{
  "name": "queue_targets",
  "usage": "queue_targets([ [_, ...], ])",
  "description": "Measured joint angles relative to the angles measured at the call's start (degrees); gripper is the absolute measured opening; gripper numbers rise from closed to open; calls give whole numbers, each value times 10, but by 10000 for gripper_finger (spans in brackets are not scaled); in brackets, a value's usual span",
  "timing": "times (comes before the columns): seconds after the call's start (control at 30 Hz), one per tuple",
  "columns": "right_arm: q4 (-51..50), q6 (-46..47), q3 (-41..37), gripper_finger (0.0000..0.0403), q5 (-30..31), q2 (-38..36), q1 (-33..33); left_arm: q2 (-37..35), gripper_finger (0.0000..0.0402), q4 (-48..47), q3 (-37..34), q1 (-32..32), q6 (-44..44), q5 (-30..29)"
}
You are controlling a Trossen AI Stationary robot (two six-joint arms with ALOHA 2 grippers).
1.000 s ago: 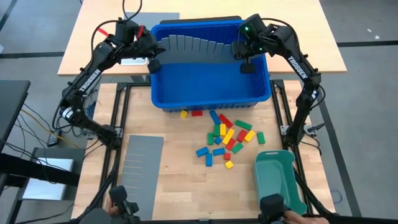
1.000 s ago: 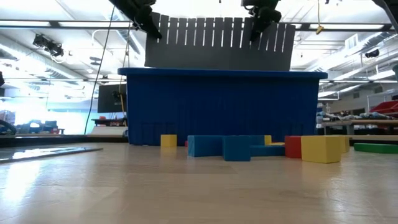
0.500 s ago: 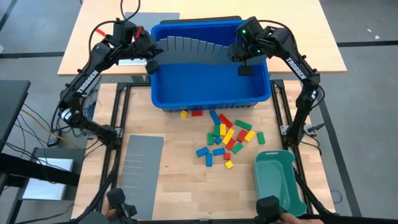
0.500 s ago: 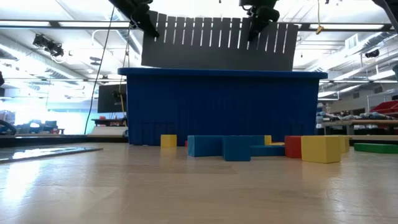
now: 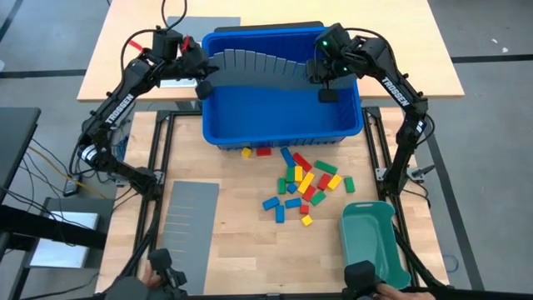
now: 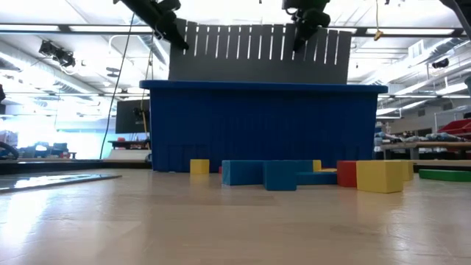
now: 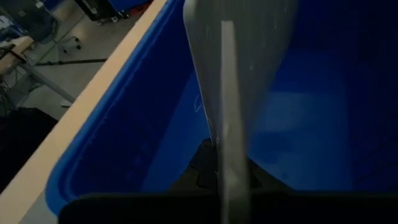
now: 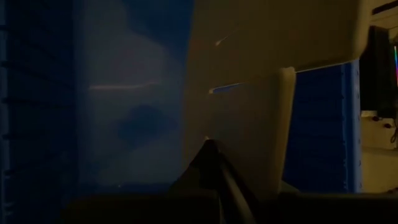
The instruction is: Sort Items/Unsort Items
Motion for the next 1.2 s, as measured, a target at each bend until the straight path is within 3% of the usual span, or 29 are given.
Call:
queue_targets([
  [1.2, 42, -36, 0, 0, -15, 1, -22, 1, 1, 34, -34, 23, 3, 40],
])
